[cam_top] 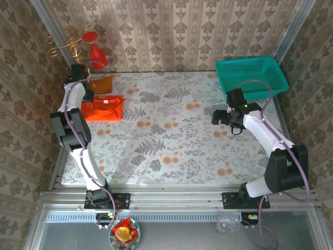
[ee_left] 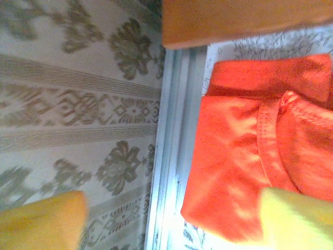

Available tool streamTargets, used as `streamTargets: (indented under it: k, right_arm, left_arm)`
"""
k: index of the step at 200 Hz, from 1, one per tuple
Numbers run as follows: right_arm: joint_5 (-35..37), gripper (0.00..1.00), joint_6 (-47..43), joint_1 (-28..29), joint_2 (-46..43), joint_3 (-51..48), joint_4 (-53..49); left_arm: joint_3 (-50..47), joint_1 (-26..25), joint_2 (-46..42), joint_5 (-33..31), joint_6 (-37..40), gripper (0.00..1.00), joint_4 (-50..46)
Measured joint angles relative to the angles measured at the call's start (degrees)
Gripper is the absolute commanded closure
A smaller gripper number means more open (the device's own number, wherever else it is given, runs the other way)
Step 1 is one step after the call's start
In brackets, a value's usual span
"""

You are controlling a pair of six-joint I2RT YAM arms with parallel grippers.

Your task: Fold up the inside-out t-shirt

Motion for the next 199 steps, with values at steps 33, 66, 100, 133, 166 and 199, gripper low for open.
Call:
streamTargets:
  k: [33, 66, 100, 133, 166, 199]
  right_arm:
    - [6.8, 0.00, -1.6, -1.2, -7.3, -6.8, 7.4]
    - [11.9, 0.00, -5.1, -2.8, -12.1, -15.9, 19.8]
    - [12.6, 0.00, -10.5, -4.4, -10.7, -24.2, 35.2]
    - [12.0, 0.00, -13.7, -5.4, -3.0, -27.2, 49.8]
    - [8.3, 0.03, -14.1, -7.6, 3.3, -29.6, 60.3]
    - [4.2, 0.00, -15.0, -7.5, 3.7, -34.8, 72.0]
  left_arm:
    - [-10.0, -1.9, -11.0, 2.8, -4.3, 0.00, 3.1]
    - [-28.1, -6.7, -23.3, 4.9, -9.7, 0.00, 11.9]
    - [-51.2, -10.0, -34.5, 5.1, -14.2, 0.00, 27.7]
    - [-68.5, -9.3, -36.8, 7.1, -14.8, 0.00, 44.9]
    - [-73.0, -7.3, -33.1, 14.3, -14.8, 0.00, 57.5]
    - [-72.6, -4.7, -30.6, 24.0, -14.7, 0.00, 66.7]
